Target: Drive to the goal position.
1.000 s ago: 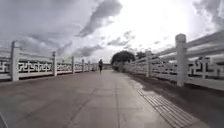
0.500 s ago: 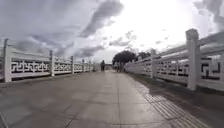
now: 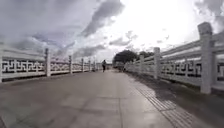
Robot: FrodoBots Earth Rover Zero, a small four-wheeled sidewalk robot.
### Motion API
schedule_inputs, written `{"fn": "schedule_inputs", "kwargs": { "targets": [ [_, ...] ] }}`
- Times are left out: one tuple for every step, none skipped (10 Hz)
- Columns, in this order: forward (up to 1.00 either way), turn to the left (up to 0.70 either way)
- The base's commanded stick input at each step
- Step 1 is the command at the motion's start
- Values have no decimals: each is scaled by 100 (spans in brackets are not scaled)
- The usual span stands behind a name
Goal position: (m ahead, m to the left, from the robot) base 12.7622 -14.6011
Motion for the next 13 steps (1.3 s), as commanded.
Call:
{"fn": "schedule_inputs", "kwargs": {
  "targets": [
    [70,0],
    [70,0],
    [70,0],
    [70,0],
    [70,0],
    [70,0],
    [70,0],
    [70,0],
    [70,0],
    [70,0],
    [70,0],
    [70,0],
    [70,0]
  ]
}}
